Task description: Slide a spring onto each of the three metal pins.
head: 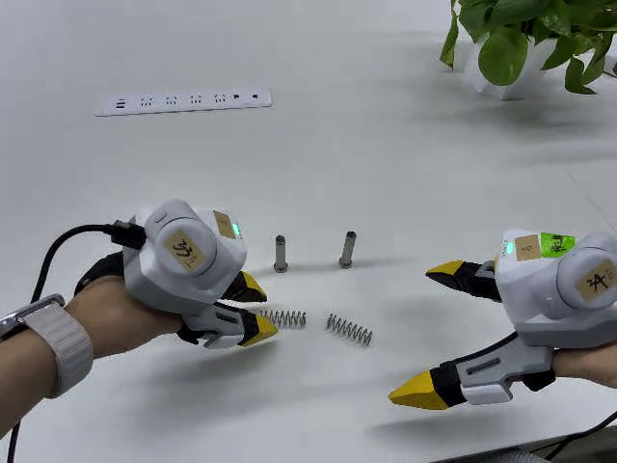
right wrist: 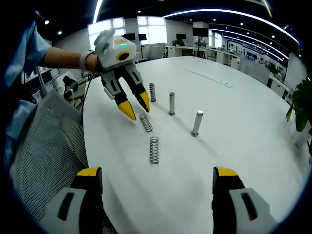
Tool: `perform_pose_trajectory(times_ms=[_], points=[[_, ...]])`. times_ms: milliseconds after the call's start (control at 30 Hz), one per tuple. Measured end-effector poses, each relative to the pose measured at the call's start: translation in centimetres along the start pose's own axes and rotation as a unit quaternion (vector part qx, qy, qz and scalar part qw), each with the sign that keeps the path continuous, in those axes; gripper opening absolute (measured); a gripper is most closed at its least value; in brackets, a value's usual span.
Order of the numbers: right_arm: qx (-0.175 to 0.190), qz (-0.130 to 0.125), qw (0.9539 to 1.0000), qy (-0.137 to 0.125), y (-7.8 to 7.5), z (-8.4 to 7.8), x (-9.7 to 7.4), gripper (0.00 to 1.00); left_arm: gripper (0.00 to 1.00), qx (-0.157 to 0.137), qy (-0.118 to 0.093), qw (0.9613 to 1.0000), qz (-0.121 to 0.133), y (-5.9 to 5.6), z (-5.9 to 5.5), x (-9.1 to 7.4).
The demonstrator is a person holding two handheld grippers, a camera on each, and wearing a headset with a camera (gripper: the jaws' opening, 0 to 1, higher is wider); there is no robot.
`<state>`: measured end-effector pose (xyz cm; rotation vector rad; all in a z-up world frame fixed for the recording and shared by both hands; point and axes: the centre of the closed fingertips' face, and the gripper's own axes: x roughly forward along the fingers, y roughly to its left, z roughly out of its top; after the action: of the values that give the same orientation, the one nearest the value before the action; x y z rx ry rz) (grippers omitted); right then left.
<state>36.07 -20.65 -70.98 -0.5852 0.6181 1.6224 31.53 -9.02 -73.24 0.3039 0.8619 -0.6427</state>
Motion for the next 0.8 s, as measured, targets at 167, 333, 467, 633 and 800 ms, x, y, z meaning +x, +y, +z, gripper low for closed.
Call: perform_pose_trajectory(times_ms=[167, 333, 467, 633, 800], points=[[0.005, -0.002, 1.0, -0.001, 0.1, -0.1, -0.2, 0.94, 0.21, 0.008, 0.023, 0.9997, -0.006, 0.3, -0.7, 0.6], [0.008, -0.005, 1.0, -0.003, 0.1, -0.2, -0.4, 0.94, 0.2, 0.025, 0.04, 0.9988, -0.015, 0.0, -0.9, 0.9], [0.009, -0.006, 0.9999, -0.004, 0.1, -0.3, -0.4, 0.93, 0.19, 0.044, 0.059, 0.9971, -0.016, 0.1, -1.4, 1.2], [0.01, -0.005, 0.9999, -0.005, 0.1, -0.4, -0.3, 0.93, 0.18, 0.051, 0.067, 0.9963, -0.018, 0.3, -1.4, 1.3], [0.009, -0.003, 0.9999, -0.009, 0.2, -0.2, -0.1, 0.92, 0.17, 0.048, 0.075, 0.9958, -0.019, 0.4, -1.5, 1.3]])
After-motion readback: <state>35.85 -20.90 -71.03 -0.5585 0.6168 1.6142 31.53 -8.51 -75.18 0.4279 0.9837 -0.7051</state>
